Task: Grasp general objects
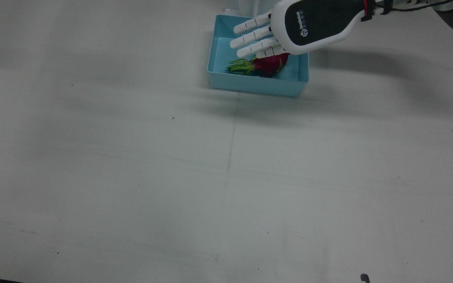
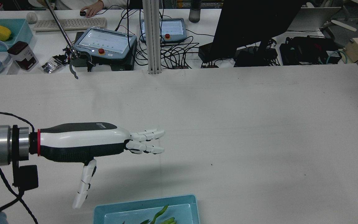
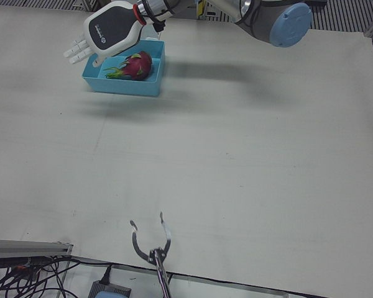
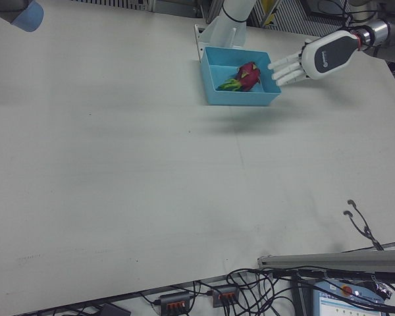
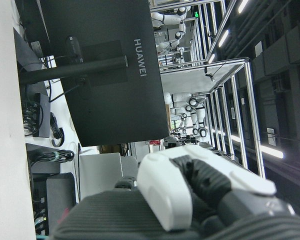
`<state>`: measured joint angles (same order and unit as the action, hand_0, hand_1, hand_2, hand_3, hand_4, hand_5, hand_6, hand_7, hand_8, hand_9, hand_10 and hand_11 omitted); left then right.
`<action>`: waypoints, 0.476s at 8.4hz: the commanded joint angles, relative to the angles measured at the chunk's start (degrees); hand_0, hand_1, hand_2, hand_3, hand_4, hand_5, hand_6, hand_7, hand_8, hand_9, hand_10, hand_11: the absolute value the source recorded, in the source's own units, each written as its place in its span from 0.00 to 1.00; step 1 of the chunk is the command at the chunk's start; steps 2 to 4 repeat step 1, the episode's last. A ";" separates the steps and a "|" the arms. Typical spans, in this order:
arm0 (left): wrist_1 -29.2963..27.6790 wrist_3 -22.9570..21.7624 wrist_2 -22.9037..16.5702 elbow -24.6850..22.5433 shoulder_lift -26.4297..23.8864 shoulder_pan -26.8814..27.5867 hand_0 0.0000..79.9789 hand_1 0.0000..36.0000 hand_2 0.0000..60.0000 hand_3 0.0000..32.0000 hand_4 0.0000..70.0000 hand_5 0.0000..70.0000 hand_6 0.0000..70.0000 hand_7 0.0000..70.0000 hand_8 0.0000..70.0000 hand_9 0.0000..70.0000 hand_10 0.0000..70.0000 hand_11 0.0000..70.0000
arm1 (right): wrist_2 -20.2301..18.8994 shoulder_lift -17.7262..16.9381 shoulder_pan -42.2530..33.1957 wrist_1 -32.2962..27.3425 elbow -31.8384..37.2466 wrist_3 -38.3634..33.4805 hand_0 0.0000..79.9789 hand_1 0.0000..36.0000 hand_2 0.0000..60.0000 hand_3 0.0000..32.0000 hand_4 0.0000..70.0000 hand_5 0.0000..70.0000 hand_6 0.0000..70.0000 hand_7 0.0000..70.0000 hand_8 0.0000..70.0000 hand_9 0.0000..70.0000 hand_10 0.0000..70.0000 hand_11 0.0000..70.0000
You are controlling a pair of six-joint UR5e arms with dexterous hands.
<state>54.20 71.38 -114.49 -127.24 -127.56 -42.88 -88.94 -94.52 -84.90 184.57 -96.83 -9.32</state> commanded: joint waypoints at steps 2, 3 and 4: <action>-18.22 -7.19 0.92 12.97 6.09 -16.24 0.65 0.77 0.75 0.00 0.22 0.00 0.06 0.18 0.05 0.07 0.15 0.26 | 0.00 0.04 0.00 -0.09 0.06 0.00 0.00 0.00 0.00 0.00 0.00 0.00 0.00 0.00 0.00 0.00 0.00 0.00; -18.22 -7.19 0.92 12.97 6.09 -16.24 0.65 0.77 0.75 0.00 0.22 0.00 0.06 0.18 0.05 0.07 0.15 0.26 | 0.00 0.04 0.00 -0.09 0.06 0.00 0.00 0.00 0.00 0.00 0.00 0.00 0.00 0.00 0.00 0.00 0.00 0.00; -18.22 -7.19 0.92 12.97 6.09 -16.24 0.65 0.77 0.75 0.00 0.22 0.00 0.06 0.18 0.05 0.07 0.15 0.26 | 0.00 0.04 0.00 -0.09 0.06 0.00 0.00 0.00 0.00 0.00 0.00 0.00 0.00 0.00 0.00 0.00 0.00 0.00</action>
